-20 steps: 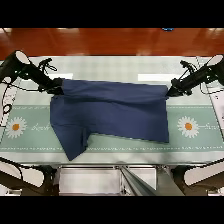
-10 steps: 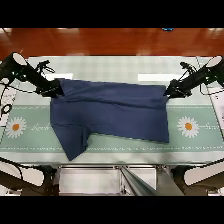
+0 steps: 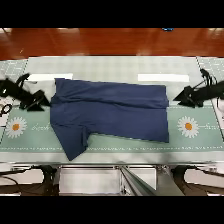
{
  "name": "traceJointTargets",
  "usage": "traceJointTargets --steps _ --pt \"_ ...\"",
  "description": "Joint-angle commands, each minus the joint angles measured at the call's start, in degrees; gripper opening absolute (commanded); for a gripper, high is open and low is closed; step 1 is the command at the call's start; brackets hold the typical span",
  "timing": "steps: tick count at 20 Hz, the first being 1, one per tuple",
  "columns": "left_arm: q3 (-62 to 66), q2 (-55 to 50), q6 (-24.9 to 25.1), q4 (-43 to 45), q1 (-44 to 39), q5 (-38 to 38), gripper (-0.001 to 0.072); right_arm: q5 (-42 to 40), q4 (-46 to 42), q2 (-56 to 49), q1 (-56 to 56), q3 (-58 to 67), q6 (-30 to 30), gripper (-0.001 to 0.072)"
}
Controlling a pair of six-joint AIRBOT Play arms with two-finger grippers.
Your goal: Fold the shirts.
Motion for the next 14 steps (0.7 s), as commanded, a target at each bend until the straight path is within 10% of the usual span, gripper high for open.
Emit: traceJointTargets --steps 1,14 --pt "-17.38 10.4 1.14 -6.36 10.23 8.66 0.051 -9.64 13.68 13.33 -2.23 -21.29 -8.24 0.0409" --pt "-37.44 13.77 13.14 -18.23 3.02 13.68 0.0505 -7.5 21.66 22.95 -2.25 -32.83 -11.06 0.0408"
